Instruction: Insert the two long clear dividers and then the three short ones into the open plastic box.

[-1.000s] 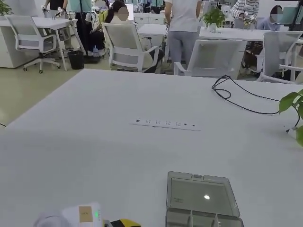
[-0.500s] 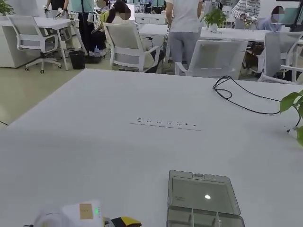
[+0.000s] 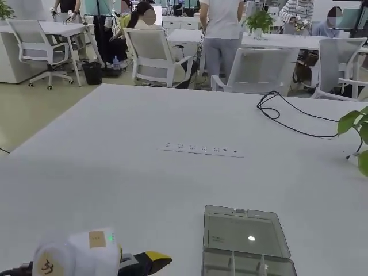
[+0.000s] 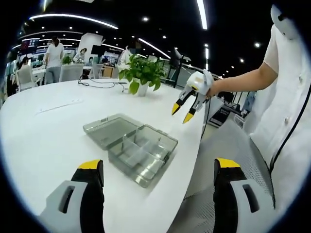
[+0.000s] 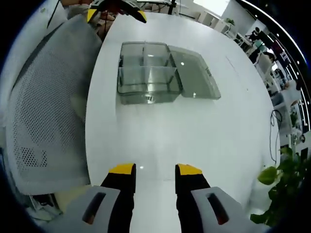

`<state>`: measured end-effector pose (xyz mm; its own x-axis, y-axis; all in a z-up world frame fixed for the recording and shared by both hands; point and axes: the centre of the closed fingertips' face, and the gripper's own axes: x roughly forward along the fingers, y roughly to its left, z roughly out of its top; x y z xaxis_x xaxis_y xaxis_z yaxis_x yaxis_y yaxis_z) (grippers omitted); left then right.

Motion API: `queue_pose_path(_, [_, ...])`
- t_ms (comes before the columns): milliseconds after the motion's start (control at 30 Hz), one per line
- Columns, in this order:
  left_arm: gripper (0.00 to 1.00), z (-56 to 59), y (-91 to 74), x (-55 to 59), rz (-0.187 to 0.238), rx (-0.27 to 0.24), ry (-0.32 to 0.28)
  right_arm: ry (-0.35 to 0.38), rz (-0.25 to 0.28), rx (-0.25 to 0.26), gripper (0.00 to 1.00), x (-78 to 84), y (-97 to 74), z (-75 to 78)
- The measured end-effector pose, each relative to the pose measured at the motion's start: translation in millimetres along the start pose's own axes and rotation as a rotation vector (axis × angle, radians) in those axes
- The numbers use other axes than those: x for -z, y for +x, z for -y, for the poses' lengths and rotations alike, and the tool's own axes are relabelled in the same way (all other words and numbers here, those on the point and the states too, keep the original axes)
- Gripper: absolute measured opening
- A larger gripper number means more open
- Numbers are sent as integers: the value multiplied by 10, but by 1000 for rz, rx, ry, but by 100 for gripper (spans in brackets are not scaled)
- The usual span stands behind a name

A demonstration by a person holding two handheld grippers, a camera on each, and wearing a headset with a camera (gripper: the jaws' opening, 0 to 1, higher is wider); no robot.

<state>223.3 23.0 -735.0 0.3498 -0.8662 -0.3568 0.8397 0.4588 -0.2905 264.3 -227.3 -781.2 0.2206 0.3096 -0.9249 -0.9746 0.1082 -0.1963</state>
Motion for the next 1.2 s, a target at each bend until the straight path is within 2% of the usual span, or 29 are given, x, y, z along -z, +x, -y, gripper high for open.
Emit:
queue_pose_path(100, [96,64,49,-143,42,26,-54,-33,22,26,33,-216,-114,23])
queue_pose_path(200, [95,94,93,-237,63,30,-58,-46,45,40,33,-402,-202,25])
queue_pose_path(267, [92,108,139,-299,70,33,-88,-60,63,52,33,-545,-264,31])
queue_pose_path(367, [88,159,200,-415,104,52,-117,-78,93,61,33,-758,-342,17])
queue_pose_path(400, [88,174,216,-449,115,57,-133,-82,97,64,33,-804,-358,13])
queue_pose_path(500, [83,229,271,-571,156,86,-230,-92,119,71,33,-983,-413,-12])
queue_pose_path(600, [79,260,324,-588,144,99,-291,-100,138,72,33,-1114,-444,-42])
queue_pose_path(700, [76,305,373,-607,147,109,-297,-108,155,70,33,-1233,-467,-83])
queue_pose_path(733, [74,333,390,-622,151,118,-317,-110,159,70,33,-1262,-471,-96])
queue_pose_path(833, [68,404,428,-658,161,148,-380,-122,170,66,33,-1362,-482,-148])
queue_pose_path(1033, [52,443,525,-693,177,153,-481,-127,193,62,33,-1545,-497,-230])
queue_pose_path(1133, [44,477,560,-698,177,163,-517,-144,190,65,33,-1595,-489,-261])
queue_pose_path(1200, [38,493,589,-670,159,160,-557,-149,190,64,33,-1629,-486,-284])
